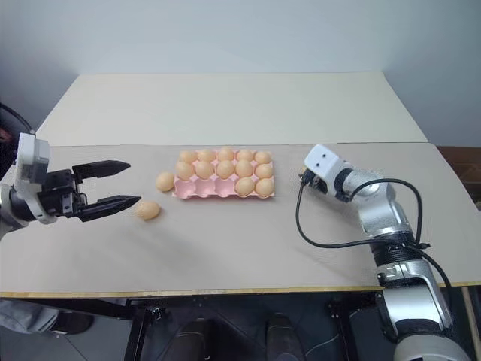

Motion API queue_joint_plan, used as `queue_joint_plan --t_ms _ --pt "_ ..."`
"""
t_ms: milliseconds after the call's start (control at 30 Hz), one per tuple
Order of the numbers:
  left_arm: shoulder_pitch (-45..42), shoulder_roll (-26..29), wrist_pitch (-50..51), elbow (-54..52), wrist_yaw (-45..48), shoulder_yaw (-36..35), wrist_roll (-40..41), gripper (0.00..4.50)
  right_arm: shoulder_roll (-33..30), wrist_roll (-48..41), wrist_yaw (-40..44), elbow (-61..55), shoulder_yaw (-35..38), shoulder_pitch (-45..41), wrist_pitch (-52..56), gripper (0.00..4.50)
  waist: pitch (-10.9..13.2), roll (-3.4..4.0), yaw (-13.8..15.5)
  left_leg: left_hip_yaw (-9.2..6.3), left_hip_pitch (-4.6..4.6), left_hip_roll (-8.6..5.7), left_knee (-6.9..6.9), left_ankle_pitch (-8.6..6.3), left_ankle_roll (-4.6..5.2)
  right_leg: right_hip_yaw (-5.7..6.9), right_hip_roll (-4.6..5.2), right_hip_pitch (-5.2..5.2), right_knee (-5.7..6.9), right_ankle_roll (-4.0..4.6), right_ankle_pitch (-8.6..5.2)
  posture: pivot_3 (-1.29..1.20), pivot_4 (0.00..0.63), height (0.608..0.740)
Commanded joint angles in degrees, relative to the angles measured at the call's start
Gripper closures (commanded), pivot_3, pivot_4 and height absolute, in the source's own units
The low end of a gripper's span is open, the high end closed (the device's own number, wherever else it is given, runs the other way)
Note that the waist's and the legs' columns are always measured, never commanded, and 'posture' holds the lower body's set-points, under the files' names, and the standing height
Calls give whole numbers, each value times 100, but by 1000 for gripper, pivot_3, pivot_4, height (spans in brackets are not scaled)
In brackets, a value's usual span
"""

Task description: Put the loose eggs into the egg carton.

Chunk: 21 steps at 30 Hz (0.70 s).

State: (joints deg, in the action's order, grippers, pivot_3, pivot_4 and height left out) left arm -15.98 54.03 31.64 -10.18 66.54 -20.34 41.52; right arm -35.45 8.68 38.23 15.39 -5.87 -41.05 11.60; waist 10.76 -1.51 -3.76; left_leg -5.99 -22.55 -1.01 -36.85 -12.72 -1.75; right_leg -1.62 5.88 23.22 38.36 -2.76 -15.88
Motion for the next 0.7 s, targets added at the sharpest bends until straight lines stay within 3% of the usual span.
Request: queue_joint_plan --t_ms 33,167,333,667,700 --pt "-175 8 -75 40 15 23 -13 0 345 -188 -9 -989 -30 -300 659 1931 0 0 -32 0 2 1 0 0 0 -3 -2 0 3 0 0 0 150 740" --pt "-217 -10 12 -15 -12 52 53 0 932 -185 30 -1438 -419 -468 1001 1931 0 0 -36 2 11 4 1 0 0 -15 -11 1 9 0 0 0 150 740" --pt "-179 -25 78 -136 -120 -3 94 0 1539 62 -109 -1128 -963 -630 1032 1931 0 -1 23 3 3 0 -2 0 0 -14 -4 2 3 0 0 0 150 740" --pt "-21 87 142 -238 -161 -139 116 0 2079 211 -108 -705 -1474 -680 949 1931 0 0 -11 3 5 2 -1 0 0 -17 -8 10 11 0 0 0 150 740" --pt "-9 85 144 -245 -161 -139 120 0 2141 189 -104 -729 -1483 -664 994 1584 0 0 -12 3 5 2 -1 0 0 -17 -8 10 12 0 0 0 150 740"
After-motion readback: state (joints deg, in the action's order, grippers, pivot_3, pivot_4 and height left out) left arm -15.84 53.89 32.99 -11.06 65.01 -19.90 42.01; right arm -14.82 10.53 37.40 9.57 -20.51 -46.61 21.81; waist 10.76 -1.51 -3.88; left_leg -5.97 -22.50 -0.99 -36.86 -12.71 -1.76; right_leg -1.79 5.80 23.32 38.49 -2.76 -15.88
